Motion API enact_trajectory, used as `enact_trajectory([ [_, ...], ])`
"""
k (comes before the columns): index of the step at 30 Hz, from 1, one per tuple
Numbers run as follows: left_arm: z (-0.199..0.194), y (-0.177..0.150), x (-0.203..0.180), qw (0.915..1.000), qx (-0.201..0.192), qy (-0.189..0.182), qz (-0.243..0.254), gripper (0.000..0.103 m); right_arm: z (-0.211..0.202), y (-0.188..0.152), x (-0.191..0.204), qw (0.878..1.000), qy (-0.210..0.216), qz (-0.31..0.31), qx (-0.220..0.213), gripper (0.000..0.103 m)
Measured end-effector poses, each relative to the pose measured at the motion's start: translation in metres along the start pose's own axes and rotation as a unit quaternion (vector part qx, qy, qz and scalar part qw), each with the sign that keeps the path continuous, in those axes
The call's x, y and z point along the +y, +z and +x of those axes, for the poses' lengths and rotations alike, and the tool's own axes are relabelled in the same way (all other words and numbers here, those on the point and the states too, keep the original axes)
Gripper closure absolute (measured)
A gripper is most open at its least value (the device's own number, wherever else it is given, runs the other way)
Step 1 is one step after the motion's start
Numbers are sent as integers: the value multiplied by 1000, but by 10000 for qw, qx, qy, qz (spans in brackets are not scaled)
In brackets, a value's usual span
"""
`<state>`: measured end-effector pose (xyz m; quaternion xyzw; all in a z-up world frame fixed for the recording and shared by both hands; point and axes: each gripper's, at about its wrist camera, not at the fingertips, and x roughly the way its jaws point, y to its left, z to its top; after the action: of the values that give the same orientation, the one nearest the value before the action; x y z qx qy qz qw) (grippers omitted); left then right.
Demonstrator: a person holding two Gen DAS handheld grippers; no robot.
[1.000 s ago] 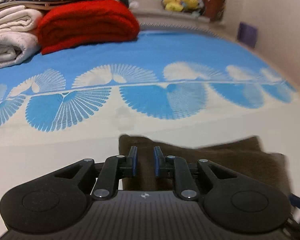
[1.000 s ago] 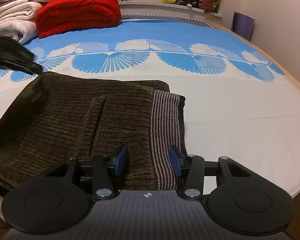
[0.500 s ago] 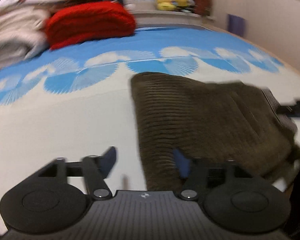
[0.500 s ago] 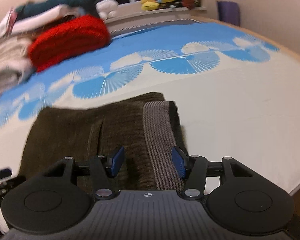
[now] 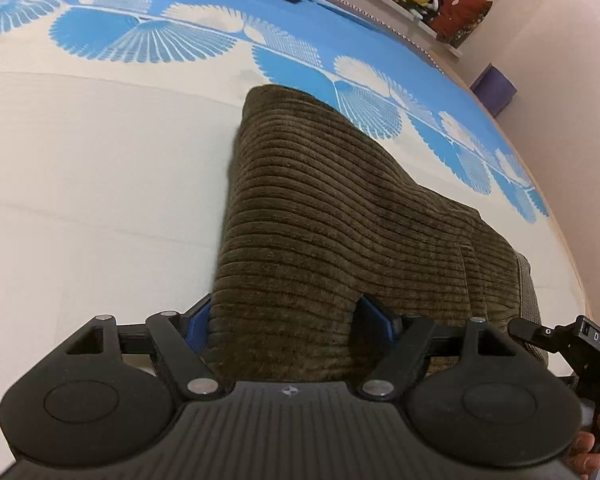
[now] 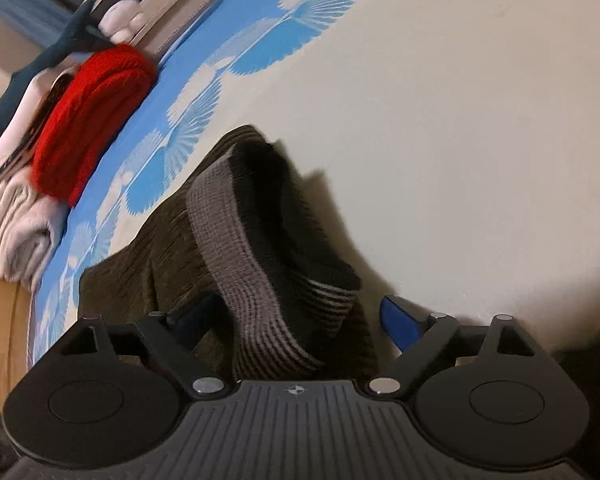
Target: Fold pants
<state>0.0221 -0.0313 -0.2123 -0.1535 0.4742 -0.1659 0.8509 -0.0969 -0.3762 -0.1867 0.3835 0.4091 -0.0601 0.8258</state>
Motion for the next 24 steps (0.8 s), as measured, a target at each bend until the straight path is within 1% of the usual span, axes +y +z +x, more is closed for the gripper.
enact_trajectory([
  [2, 6, 3, 1, 10000, 16, -56, -13, 23, 4, -1, 7, 9998, 71, -191, 54, 13],
  [5, 10, 4, 4, 9999, 55, -158, -29, 25, 10, -2, 16, 9990, -27, -442, -4, 15],
  [6, 10, 4, 4, 9998, 62, -177, -4, 26, 10, -2, 17, 9988, -48, -487, -36, 18],
  [8, 10, 5, 3, 9997, 41, -204, 89, 34, 9, -3, 18, 9985, -51, -543, -91, 23],
  [9, 8, 4, 2, 9996, 5, -207, 164, 37, 8, -4, 19, 9984, -35, -559, -123, 28],
  [10, 7, 4, 1, 9995, -37, -205, 237, 41, 7, -4, 20, 9981, -3, -591, -162, 35],
  [11, 5, 4, 1, 9994, -68, -217, 271, 45, 6, -2, 20, 9978, 59, -625, -199, 39],
  [12, 3, 4, 0, 9992, -102, -243, 285, 48, 3, -3, 21, 9973, 141, -676, -245, 46],
  [13, 0, 6, 0, 9991, -141, -278, 301, 55, 0, -4, 22, 9965, 201, -753, -302, 49],
  [14, -3, 7, -2, 9988, -186, -314, 332, 60, -3, -5, 26, 9955, 225, -849, -362, 50],
  [16, -12, 12, -8, 9979, -311, -356, 437, 64, -7, -6, 32, 9941, 240, -951, -469, 54],
  [18, -22, 20, -11, 9969, -461, -353, 535, 65, -10, -5, 41, 9932, 289, -955, -606, 56],
  [21, -39, 38, -9, 9951, -710, -375, 575, 66, -13, 0, 61, 9899, 473, -1028, -850, 57],
  [24, -60, 60, 2, 9925, -1020, -341, 583, 66, -12, 10, 89, 9842, 766, -1196, -1054, 58],
])
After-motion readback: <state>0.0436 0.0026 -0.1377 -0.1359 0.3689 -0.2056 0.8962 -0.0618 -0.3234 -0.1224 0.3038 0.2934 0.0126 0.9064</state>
